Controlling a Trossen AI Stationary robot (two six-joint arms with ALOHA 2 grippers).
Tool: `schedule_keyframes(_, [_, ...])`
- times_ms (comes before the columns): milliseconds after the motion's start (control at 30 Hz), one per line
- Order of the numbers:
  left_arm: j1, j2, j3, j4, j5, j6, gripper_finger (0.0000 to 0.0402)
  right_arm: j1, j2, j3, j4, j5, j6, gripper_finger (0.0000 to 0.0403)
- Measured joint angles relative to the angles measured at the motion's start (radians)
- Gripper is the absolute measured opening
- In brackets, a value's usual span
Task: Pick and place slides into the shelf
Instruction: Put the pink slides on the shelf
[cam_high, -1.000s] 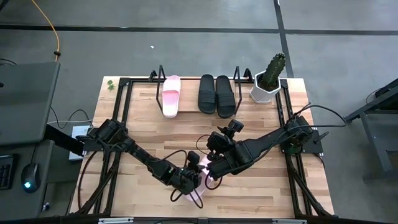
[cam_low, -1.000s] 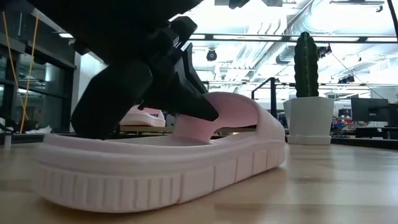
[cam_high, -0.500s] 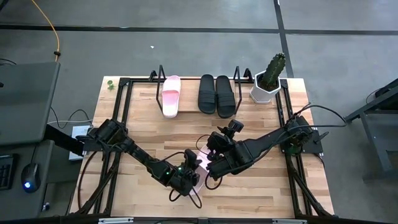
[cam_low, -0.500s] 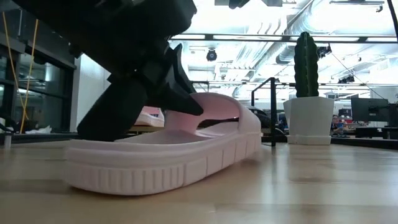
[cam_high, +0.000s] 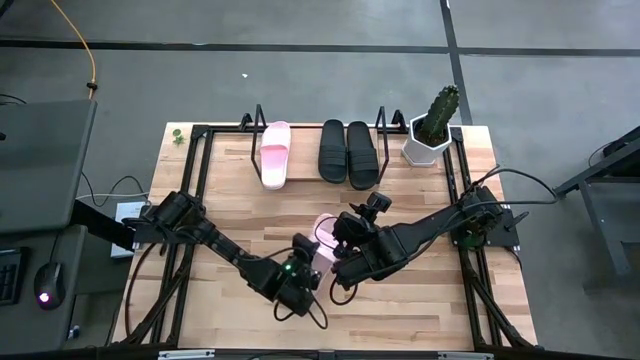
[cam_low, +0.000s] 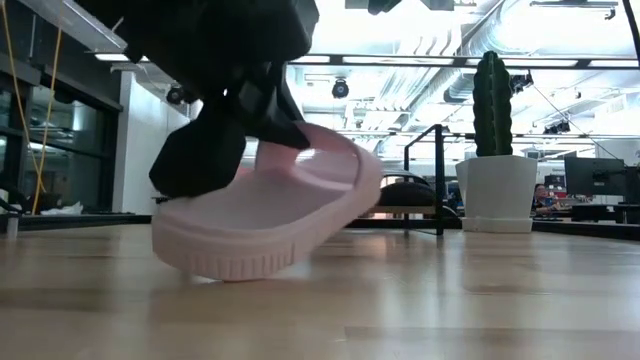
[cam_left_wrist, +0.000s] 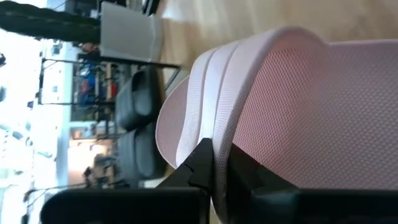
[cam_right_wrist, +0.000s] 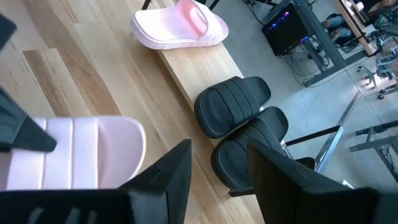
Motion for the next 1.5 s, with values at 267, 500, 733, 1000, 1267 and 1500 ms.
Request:
schedule_keyframes(267, [0.001,-0.007,0.037,-0.177,-0.075,-0.102,0.0008,0.0,0.003,0.0,0.006,-0.012,-0.008,0.0146])
schedule_keyframes(500, [0.001,-0.052,0.038,-0.326,-0.125,-0.216,0.0004,0.0,0.004,0.0,0.006,-0.013,-0.009,0.0146])
schedule_keyframes(733, [0.023,-0.114,0.038,-0.438,-0.171,-0.293,0.0006,0.0,0.004,0.0,0.009,-0.013,-0.012,0.0146])
schedule_keyframes(1000, [0.117,-0.151,0.038,-0.519,-0.167,-0.328,0.0009,0.0,0.005,0.0,0.009,-0.012,-0.012,0.0146])
schedule_keyframes(1267, [0.206,-0.155,0.038,-0.606,-0.168,-0.346,0.0004,0.0,0.005,0.0,0.009,-0.012,-0.013,0.0146])
schedule_keyframes(1500, [0.267,-0.173,0.038,-0.634,-0.175,-0.345,0.0003,0.0,0.005,0.0,0.008,-0.012,-0.013,0.0146])
